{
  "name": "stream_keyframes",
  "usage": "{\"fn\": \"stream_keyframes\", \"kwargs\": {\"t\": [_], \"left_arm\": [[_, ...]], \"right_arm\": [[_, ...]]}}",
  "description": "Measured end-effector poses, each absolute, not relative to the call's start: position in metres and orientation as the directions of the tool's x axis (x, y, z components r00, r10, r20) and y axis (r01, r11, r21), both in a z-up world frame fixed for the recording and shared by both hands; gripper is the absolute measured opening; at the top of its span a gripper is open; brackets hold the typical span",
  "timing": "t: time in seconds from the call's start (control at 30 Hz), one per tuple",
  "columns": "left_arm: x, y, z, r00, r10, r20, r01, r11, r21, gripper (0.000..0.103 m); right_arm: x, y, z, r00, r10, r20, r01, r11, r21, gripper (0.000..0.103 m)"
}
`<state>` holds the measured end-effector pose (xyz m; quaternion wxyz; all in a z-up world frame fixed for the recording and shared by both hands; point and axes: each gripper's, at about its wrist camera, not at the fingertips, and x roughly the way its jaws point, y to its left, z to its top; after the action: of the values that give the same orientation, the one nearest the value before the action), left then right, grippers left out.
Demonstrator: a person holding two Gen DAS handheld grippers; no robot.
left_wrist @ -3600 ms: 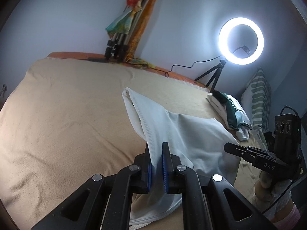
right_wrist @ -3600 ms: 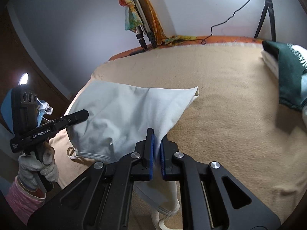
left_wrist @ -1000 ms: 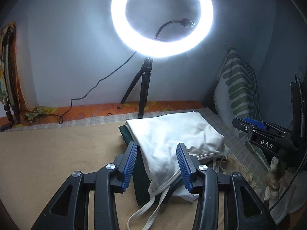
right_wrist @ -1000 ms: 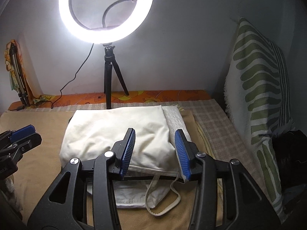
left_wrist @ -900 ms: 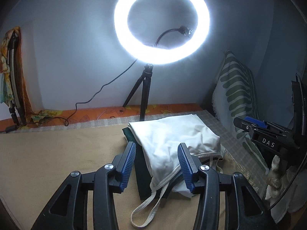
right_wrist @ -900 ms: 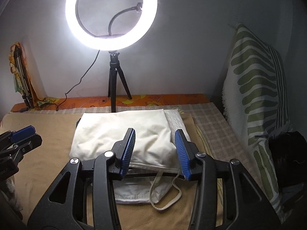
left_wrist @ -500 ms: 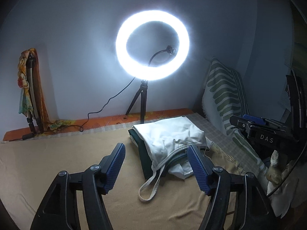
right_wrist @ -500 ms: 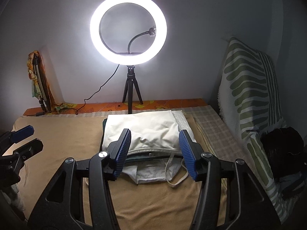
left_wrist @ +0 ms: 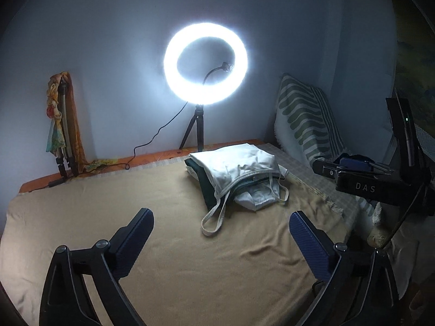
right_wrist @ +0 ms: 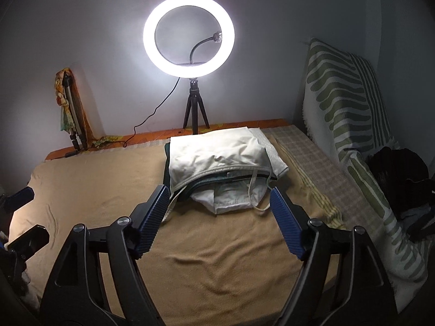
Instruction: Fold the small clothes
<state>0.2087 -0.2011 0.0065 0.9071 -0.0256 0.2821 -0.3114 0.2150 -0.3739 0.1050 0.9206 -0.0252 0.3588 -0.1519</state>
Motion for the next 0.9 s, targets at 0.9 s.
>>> {"fn": "stream_keyframes", "kwargs": {"t": [0.9], "left_arm": [[0.171,-0.175,-0.034,0.687,-0.486,-0.541,0.525,0.846,-0.094,0.103]], "right_arm": [[0.175,-0.354,0.043,0.705,-0.384,-0.596,0.349,0.920,-0.179,0.103]]}}
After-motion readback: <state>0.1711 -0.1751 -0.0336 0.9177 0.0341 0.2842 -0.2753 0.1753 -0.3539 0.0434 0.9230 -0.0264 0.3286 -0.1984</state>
